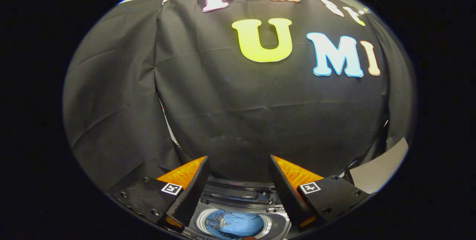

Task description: Put the clothes into the washing machine and then close the washing machine lid.

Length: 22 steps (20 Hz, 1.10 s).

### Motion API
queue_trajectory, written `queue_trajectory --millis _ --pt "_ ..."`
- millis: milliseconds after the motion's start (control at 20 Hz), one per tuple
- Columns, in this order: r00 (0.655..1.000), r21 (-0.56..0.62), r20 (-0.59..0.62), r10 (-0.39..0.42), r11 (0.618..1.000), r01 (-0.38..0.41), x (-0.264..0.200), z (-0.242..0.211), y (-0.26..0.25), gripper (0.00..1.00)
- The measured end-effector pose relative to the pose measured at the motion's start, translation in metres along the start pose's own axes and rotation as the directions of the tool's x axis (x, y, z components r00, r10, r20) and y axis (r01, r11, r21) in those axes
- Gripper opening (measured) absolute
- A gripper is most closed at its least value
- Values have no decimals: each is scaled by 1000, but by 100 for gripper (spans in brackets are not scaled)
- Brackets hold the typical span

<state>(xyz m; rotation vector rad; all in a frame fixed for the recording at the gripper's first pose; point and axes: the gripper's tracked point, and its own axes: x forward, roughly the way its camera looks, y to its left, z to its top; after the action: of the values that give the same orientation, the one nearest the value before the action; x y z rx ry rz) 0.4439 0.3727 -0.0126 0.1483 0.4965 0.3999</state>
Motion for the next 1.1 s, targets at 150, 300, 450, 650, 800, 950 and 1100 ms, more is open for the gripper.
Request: queue_trajectory --millis 150,300,450,650,800,950,1100 --pt "999 48 -37 -5 999 7 30 -1 0 99" --pt "996 44 -88 -26 999 30 53 -12 3 99" --pt "992 39 -118 -32 999 37 73 -22 6 98" --pt "982 57 -183 -35 997 47 89 -43 9 99" --pt "977 21 -207 -49 998 55 91 -55 8 99" --pt "969 24 -244 -49 998 56 94 -72 8 98" --pt "972 -2 -230 -57 998 58 96 -71 5 99"
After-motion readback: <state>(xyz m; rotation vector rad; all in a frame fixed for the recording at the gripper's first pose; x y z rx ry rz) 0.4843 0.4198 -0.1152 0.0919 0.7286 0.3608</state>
